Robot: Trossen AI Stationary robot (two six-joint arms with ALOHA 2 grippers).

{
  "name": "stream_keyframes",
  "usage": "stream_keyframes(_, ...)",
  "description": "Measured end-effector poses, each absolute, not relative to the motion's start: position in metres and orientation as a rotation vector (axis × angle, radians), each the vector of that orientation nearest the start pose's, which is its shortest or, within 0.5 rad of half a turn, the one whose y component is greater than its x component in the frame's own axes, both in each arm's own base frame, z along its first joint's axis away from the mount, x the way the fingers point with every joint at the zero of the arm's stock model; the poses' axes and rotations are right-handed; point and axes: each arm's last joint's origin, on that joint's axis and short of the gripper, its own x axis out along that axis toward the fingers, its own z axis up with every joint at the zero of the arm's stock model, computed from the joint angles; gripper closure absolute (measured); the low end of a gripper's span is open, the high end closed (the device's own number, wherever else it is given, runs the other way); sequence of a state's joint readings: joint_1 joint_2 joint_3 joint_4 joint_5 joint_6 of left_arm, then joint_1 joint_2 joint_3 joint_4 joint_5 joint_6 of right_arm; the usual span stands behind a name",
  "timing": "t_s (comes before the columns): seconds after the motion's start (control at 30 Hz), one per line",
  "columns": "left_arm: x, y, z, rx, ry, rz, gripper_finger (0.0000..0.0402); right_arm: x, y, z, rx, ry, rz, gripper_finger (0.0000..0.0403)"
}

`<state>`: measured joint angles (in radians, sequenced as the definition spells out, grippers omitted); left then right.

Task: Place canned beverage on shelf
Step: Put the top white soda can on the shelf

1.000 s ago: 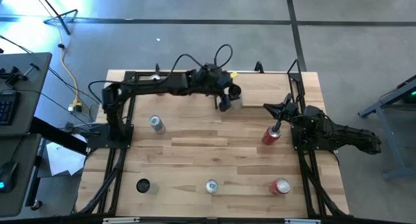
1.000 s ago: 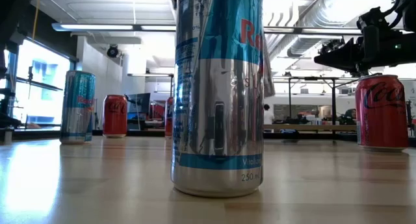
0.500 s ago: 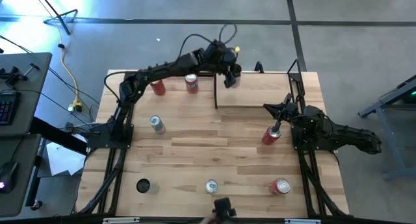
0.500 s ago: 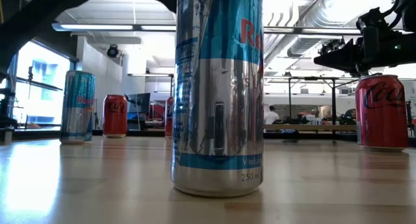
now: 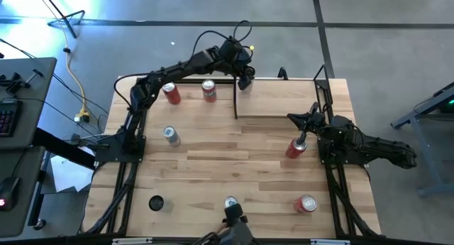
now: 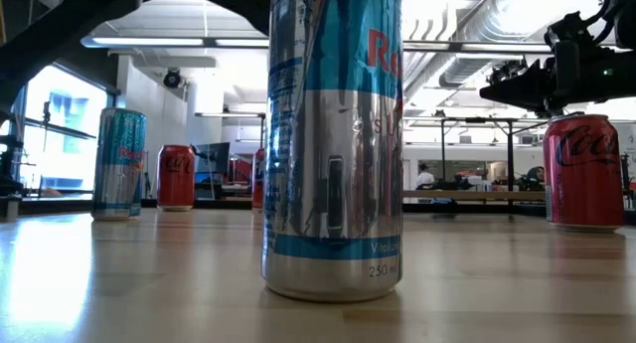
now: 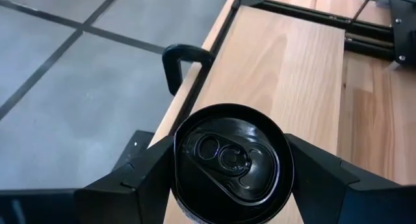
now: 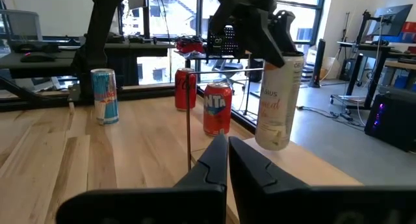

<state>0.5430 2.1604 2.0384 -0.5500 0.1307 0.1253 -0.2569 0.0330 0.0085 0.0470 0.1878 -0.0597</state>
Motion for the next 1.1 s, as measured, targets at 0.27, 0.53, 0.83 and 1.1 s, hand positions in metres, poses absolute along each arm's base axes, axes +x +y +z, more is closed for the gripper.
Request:
stream_keyframes(0.27,0.428,0.253,0.282,-0.116,0.673,0.355,0.0166,0.094,-0.03,0.168,-0.059,-0.01,-0.445,0.0403)
stream_keyframes(0.53,0.43,0.254,0.284,-0.115,0.649,0.361,0.0129,0.094,-0.03,0.168,-0.059,-0.009,-0.445,0.0403)
stream_keyframes(0.83,0.435,0.25,0.288,-0.072,0.613,0.347,0.0116,0.094,-0.03,0.168,-0.059,-0.009,-0.445,0.0403)
stream_keyframes(1.1,0.435,0.251,0.293,-0.044,0.583,0.373,0.0117,0.094,-0.03,0.168,-0.059,-0.009,-0.445,0.0403)
